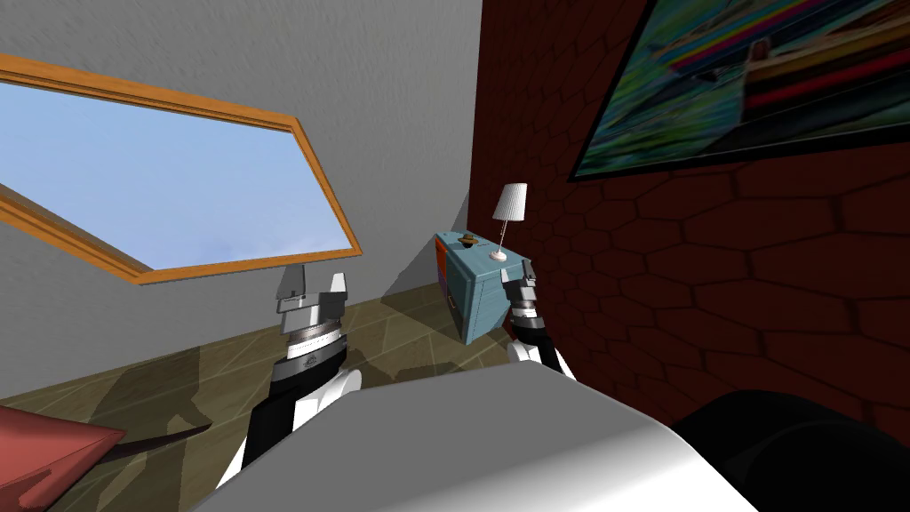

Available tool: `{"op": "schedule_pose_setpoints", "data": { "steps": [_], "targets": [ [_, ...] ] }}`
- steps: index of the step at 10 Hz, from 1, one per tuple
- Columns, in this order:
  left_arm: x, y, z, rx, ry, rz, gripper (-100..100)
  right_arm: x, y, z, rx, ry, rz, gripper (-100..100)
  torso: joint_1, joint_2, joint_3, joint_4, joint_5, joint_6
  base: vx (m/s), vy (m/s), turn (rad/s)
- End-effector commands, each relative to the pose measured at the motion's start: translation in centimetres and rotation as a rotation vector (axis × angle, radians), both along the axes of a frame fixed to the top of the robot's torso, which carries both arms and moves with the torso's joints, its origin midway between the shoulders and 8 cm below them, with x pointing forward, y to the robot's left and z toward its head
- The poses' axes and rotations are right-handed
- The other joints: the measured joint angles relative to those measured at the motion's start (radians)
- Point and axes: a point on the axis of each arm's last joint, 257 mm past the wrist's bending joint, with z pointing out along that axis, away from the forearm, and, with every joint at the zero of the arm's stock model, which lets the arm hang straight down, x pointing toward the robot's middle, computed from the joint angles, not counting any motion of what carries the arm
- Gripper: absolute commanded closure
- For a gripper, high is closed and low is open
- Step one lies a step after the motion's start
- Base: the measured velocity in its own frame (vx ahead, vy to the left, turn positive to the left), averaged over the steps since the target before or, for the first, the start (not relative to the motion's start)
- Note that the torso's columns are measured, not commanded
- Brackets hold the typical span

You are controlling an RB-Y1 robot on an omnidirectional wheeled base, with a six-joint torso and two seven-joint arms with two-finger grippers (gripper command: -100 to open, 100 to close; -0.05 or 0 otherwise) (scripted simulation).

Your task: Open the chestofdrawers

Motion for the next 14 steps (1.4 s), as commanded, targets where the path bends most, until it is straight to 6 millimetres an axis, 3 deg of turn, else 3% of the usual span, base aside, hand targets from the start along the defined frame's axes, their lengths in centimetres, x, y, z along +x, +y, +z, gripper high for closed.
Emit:
{"op": "schedule_pose_setpoints", "data": {
  "steps": [1, 9, 10, 11, 14],
  "targets": [
    [0.0, 0.0, 0.0, 0.0, 0.0, 0.0, 0, 0.0, 0.0, 0.0, 0.0, 0.0, 0.0, 0, 0.0, 0.04, -0.082, 0.041, 0.0, 0.0, 0.0, 0.0, 0.0],
    [0.0, 0.0, 0.0, 0.0, 0.0, 0.0, 0, 0.0, 0.0, 0.0, 0.0, 0.0, 0.0, 0, 0.0, 0.618, -1.234, 0.617, 0.0, 0.0, 0.0, 0.0, 0.0],
    [0.0, 0.0, 0.0, 0.0, 0.0, 0.0, 0, 0.1, 0.7, 0.0, -0.047, 0.0, 0.014, -100, 0.0, 0.691, -1.382, 0.691, 0.0, 0.0, 0.022, 0.007, -0.027],
    [0.0, 0.0, 0.0, 0.0, 0.0, 0.0, 0, 0.1, 1.3, 0.0, -0.087, -0.001, 0.024, -100, 0.0, 0.724, -1.451, 0.724, 0.0, 0.0, 0.027, 0.024, -0.034],
    [0.0, 0.0, 0.0, 0.0, 0.0, 0.0, 0, 0.3, 3.6, -0.2, -0.239, -0.013, 0.064, -100, 0.001, 0.736, -1.477, 0.737, 0.0, 0.0, 0.074, 0.04, -0.058]
  ]
}}
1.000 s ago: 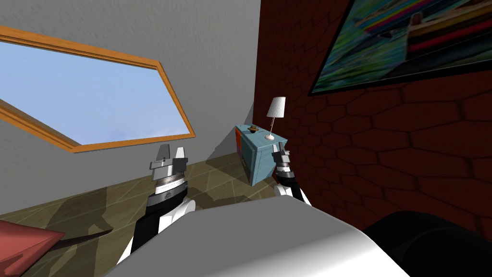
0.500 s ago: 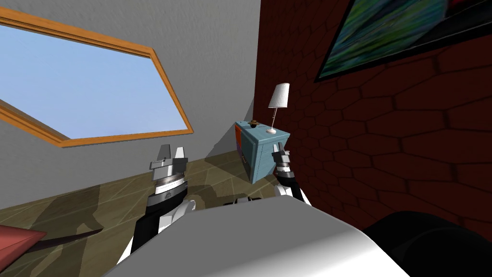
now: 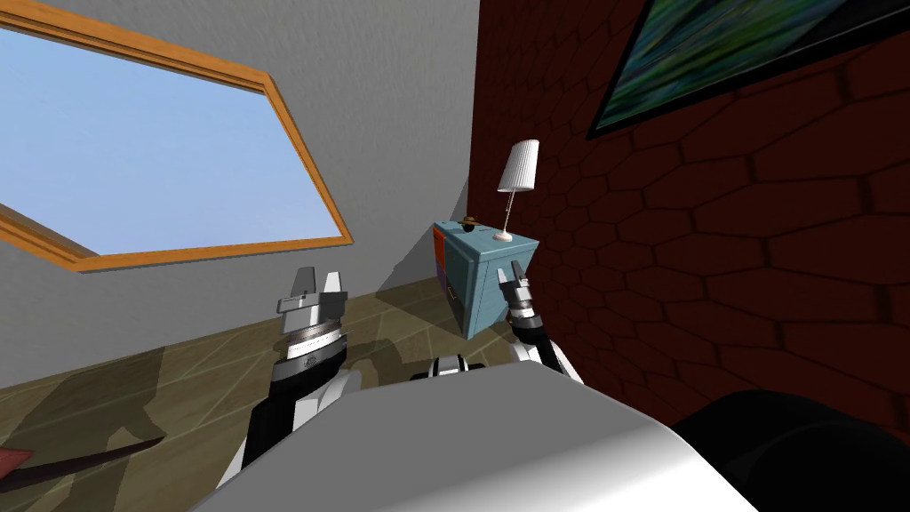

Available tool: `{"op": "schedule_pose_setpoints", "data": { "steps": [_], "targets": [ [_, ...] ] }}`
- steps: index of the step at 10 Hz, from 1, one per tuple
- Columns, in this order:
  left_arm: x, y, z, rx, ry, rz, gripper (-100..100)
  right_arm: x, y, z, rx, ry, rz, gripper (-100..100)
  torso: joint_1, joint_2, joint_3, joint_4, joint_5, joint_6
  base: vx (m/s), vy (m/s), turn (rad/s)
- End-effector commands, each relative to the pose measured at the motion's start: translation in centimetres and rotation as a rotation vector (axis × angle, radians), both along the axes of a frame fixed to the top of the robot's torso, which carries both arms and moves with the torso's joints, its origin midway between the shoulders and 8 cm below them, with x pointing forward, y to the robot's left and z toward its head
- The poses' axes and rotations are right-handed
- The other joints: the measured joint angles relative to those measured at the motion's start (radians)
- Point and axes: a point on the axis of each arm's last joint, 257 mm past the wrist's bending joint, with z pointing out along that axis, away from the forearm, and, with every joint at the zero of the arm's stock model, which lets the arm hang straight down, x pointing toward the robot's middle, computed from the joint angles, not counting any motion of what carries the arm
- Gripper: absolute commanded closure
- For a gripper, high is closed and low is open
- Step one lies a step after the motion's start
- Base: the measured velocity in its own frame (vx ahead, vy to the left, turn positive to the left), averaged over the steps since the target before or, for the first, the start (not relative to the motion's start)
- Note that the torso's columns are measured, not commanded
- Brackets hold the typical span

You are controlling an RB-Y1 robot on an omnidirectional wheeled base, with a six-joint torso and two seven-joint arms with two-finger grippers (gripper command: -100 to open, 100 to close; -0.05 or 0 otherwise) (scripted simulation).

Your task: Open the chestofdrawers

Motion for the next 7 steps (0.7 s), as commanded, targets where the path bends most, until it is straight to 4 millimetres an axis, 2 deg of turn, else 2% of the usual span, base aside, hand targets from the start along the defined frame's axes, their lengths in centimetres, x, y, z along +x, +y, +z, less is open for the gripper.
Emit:
{"op": "schedule_pose_setpoints", "data": {
  "steps": [1, 7],
  "targets": [
    [0.0, 0.0, 0.0, 0.0, 0.0, 0.0, 0, 0.1, 1.5, -0.1, -0.1, -0.009, 0.021, -100, 0.0, 0.0, 0.0, 0.0, 0.0, 0.0, 0.073, 0.043, -0.018],
    [0.0, 0.0, 0.0, 0.0, 0.0, 0.0, 0, 0.1, 4.9, -1.1, -0.323, -0.035, 0.07, -100, 0.0, 0.001, 0.0, 0.001, 0.0, 0.0, 0.05, 0.038, -0.043]
  ]
}}
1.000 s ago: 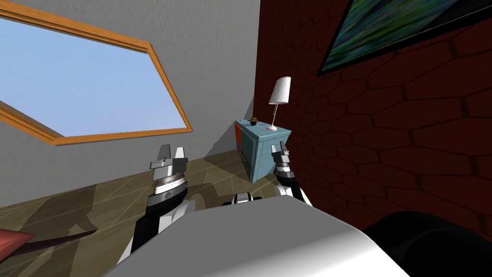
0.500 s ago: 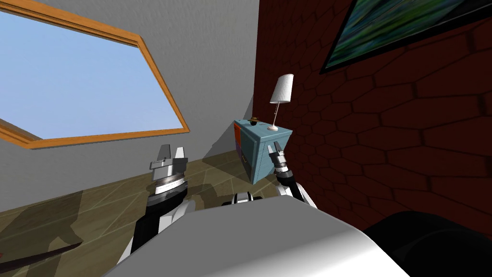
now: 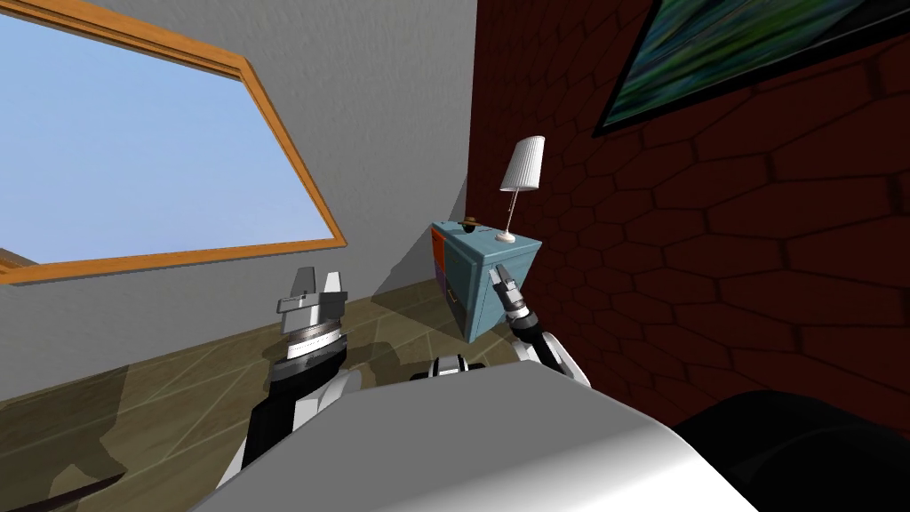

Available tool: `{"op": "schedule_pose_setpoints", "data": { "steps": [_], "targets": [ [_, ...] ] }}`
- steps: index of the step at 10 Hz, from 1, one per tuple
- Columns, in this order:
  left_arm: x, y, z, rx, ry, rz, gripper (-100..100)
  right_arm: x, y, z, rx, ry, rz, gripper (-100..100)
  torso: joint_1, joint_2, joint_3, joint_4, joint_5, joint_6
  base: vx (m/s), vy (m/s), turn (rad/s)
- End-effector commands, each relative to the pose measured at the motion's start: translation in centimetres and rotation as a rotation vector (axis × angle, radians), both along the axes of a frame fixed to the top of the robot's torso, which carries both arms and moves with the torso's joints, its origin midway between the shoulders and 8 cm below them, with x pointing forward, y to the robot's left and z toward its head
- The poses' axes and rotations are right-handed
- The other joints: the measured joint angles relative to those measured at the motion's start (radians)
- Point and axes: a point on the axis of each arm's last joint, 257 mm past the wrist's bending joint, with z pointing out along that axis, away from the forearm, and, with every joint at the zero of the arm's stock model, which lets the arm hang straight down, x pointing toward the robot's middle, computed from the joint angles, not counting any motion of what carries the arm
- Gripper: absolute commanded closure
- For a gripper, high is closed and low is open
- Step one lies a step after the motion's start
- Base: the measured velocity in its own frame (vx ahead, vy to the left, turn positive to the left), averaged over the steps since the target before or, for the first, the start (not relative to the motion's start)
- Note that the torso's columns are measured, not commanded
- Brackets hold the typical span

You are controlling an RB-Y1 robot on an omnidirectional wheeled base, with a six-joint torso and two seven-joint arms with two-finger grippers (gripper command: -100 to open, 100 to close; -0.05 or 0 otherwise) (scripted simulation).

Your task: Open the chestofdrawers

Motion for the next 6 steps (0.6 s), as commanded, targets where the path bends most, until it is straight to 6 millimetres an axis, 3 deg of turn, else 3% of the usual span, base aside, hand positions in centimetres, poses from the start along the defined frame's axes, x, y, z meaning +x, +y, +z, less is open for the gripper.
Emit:
{"op": "schedule_pose_setpoints", "data": {
  "steps": [1, 6],
  "targets": [
    [0.0, 0.0, 0.0, 0.0, 0.0, 0.0, 0, -0.2, 1.7, -0.6, -0.11, -0.017, 0.031, -100, 0.0, 0.0, 0.0, 0.0, 0.0, 0.0, 0.067, 0.032, -0.063],
    [0.0, 0.0, 0.0, 0.0, 0.0, 0.0, 0, -0.4, 4.4, -2.4, -0.31, -0.043, 0.072, -100, 0.0, 0.001, 0.001, 0.0, 0.0, 0.0, 0.061, 0.049, -0.053]
  ]
}}
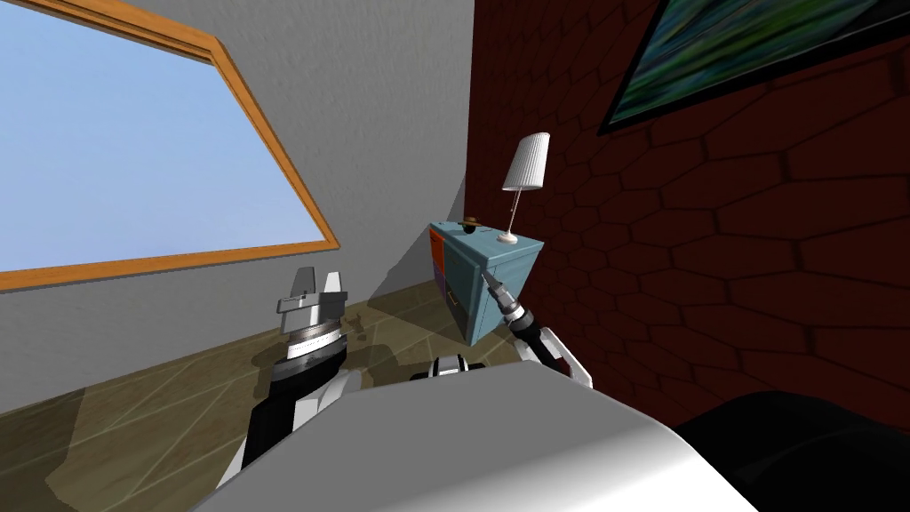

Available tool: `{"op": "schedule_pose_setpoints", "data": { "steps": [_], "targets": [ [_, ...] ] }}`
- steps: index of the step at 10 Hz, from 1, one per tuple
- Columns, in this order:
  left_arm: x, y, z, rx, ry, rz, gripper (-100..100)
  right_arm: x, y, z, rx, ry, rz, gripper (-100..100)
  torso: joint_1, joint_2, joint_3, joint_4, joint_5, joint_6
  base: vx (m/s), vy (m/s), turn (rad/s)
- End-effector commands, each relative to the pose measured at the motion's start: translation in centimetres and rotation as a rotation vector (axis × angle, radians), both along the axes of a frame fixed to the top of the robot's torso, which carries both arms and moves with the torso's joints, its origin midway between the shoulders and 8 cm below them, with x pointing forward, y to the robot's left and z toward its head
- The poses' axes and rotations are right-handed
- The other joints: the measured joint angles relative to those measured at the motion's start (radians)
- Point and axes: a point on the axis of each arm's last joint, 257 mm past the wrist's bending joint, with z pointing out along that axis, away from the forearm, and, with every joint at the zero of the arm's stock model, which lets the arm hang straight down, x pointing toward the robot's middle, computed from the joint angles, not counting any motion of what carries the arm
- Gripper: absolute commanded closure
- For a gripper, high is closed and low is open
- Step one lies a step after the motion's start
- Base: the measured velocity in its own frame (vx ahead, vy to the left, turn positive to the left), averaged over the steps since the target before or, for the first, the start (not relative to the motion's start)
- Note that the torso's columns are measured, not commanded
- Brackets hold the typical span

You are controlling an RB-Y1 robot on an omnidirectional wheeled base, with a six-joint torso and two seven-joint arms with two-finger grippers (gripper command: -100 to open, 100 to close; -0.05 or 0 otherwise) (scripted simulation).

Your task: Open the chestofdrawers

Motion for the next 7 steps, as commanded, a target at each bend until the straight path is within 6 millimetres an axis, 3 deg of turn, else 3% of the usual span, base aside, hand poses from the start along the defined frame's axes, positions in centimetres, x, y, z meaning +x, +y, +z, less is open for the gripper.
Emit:
{"op": "schedule_pose_setpoints", "data": {
  "steps": [1, 7],
  "targets": [
    [0.0, 0.0, 0.0, 0.0, 0.0, 0.0, 0, -0.1, 0.8, -0.7, -0.072, -0.011, 0.009, -100, 0.0, 0.0, 0.0, 0.0, 0.0, 0.0, 0.032, 0.023, -0.003],
    [0.0, 0.0, 0.0, 0.0, 0.0, 0.0, 0, -0.8, 3.8, -4.1, -0.348, -0.053, 0.088, -100, 0.0, 0.0, 0.0, 0.0, 0.0, 0.0, 0.065, 0.055, -0.064]
  ]
}}
